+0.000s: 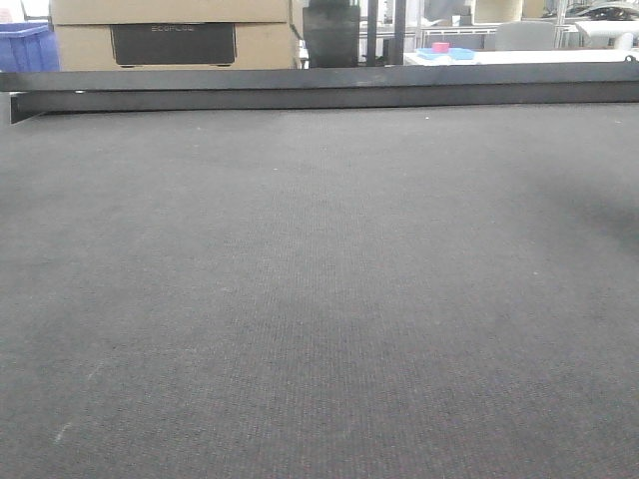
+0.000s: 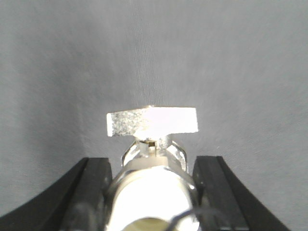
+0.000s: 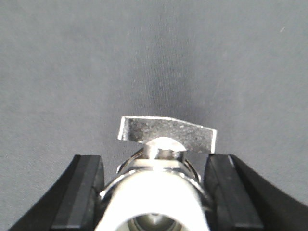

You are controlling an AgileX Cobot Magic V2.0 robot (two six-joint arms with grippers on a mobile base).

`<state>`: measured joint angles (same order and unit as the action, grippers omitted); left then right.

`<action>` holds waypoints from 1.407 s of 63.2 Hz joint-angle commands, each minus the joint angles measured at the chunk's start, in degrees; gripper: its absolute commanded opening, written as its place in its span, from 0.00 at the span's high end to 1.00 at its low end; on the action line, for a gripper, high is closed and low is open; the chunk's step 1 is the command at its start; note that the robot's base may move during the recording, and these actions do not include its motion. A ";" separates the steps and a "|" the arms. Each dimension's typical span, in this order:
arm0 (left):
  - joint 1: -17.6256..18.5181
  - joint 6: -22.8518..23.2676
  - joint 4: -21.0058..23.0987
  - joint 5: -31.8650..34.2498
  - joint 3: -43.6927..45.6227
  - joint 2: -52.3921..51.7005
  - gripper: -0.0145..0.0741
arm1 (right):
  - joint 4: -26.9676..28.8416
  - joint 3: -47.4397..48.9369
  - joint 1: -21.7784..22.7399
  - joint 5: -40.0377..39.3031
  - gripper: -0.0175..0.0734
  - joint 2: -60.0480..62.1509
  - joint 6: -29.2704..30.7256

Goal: Place valve from conveyor to right shelf box
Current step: 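Lower the left gripper onto the other silver valve and grasp it, then lift the valve with the left gripper, holding both valves up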

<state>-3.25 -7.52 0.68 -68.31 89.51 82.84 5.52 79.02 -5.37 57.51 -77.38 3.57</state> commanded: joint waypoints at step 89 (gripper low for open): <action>-0.05 0.64 0.54 11.39 3.71 -11.12 0.96 | 0.44 11.82 0.01 -5.54 0.98 3.26 0.49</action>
<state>-3.25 -7.30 0.80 -59.91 92.27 72.58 6.08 89.68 -5.37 56.06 -75.39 3.57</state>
